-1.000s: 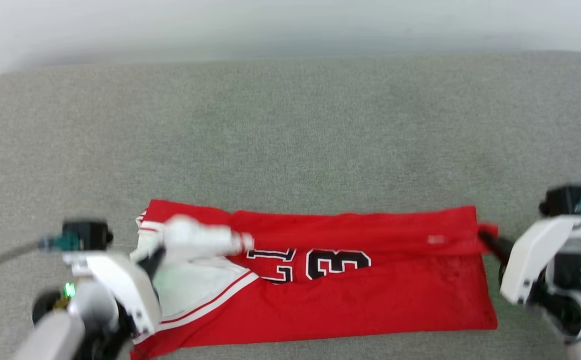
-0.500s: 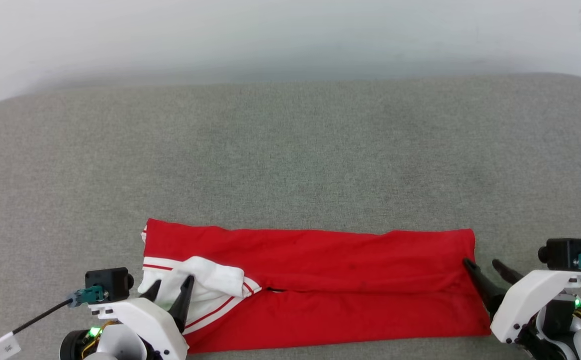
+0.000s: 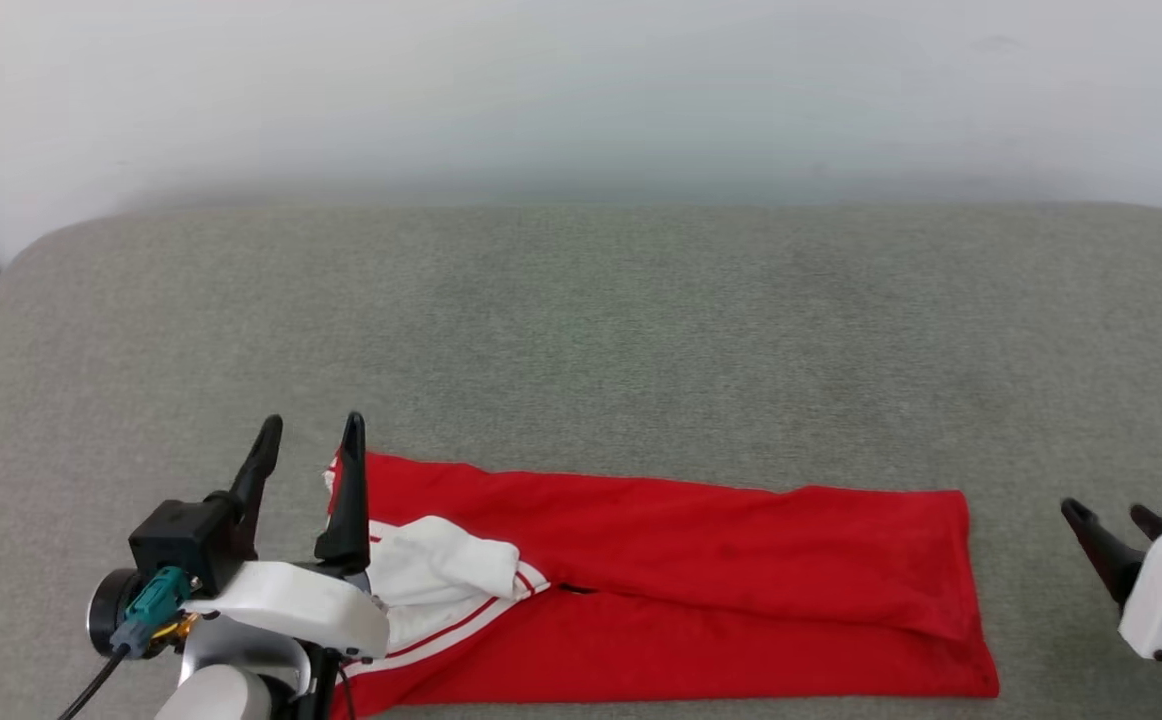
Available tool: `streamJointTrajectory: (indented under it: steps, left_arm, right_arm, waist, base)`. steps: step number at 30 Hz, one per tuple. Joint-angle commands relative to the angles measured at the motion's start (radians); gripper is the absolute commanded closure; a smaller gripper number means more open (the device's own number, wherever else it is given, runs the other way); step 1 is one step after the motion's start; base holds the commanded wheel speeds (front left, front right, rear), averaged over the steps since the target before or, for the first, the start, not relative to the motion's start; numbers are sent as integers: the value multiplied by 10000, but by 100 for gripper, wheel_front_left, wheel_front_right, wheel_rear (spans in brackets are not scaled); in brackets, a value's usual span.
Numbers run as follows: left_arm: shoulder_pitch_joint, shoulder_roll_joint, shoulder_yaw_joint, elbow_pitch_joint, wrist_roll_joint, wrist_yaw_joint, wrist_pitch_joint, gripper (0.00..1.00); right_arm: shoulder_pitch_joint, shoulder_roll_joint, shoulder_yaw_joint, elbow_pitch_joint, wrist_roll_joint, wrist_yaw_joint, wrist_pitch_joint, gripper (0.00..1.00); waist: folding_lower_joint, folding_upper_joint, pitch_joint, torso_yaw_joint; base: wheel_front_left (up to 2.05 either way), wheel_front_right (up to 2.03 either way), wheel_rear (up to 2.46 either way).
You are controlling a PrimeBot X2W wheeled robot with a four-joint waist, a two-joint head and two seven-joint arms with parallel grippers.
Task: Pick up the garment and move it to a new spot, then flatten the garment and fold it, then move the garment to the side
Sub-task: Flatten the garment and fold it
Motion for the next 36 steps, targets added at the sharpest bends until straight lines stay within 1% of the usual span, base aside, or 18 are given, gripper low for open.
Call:
streamJointTrajectory:
  steps: [1, 4, 8, 14, 19, 20, 21, 22, 24, 27, 31, 33, 36]
  left_arm:
    - [-155, 14, -8, -176, 103, 92, -95, 0]
    - [-185, 78, -43, -622, 453, 363, -142, 0]
    - [-334, 138, -112, -1156, 772, 577, -137, 0]
    - [-497, 167, -228, -1564, 1039, 682, -124, 0]
    - [-496, 203, -284, -1610, 1107, 735, -136, 0]
    - [-445, 222, -293, -1590, 1128, 769, -116, 0]
    - [-380, 238, -299, -1571, 1147, 785, -95, 0]
    - [-322, 233, -304, -1569, 1132, 812, -93, 0]
    - [-259, 253, -309, -1522, 1107, 836, -74, 0]
    - [-184, 323, -354, -1450, 1085, 787, -7, 0]
    - [-72, 434, -334, -1394, 1103, 874, 100, 0]
    - [65, 440, -361, -1389, 1068, 923, 163, 0]
    - [158, 453, -360, -1406, 1037, 962, 167, 0]
  right_arm:
    - [116, -37, -88, 30, -171, -3, 319, 0]
    - [140, 122, -240, 143, -273, -3, 1069, 0]
    - [17, 497, -150, 414, -277, -3, 1582, 0]
    - [-351, 865, 270, 1288, -189, -3, 1867, 0]
    - [-340, 1019, 767, 2278, 12, -2, 2219, 0]
    - [-365, 1064, 864, 2411, 83, -2, 2225, 22]
    - [-380, 1093, 968, 2541, 125, 0, 2297, 87]
    - [-409, 1089, 1056, 2602, 153, 12, 2314, 100]
    - [-545, 1051, 1185, 2615, 269, 11, 2213, 100]
    - [-778, 772, 1314, 2549, 339, 9, 1997, 100]
    - [-1081, 421, 1388, 2358, 446, 7, 1700, 100]
    - [-1119, 261, 1317, 2345, 446, -6, 1694, 100]
    - [-1158, 24, 924, 2362, 347, -6, 1751, 100]
  waist:
    - [1, 0, 71, 193]
    - [1, 0, 267, 454]
    - [1, 0, 627, 768]
    - [1, 0, 1060, 1026]
    - [1, 0, 1081, 1076]
    - [1, 0, 1038, 1056]
    - [1, 0, 977, 1031]
    - [1, 0, 928, 1003]
    - [1, 0, 813, 959]
    - [1, 0, 588, 867]
    - [1, 0, 298, 654]
    - [1, 0, 189, 511]
    - [1, 0, 91, 329]
  base:
    - [0, 0, 0]
    - [0, 0, 0]
    - [0, 0, 0]
    - [0, 0, 0]
    - [0, 0, 0]
    - [0, 0, 0]
    - [0, 0, 0]
    - [0, 0, 0]
    - [0, 0, 0]
    - [0, 0, 0]
    - [0, 0, 0]
    - [0, 0, 0]
    - [0, 0, 0]
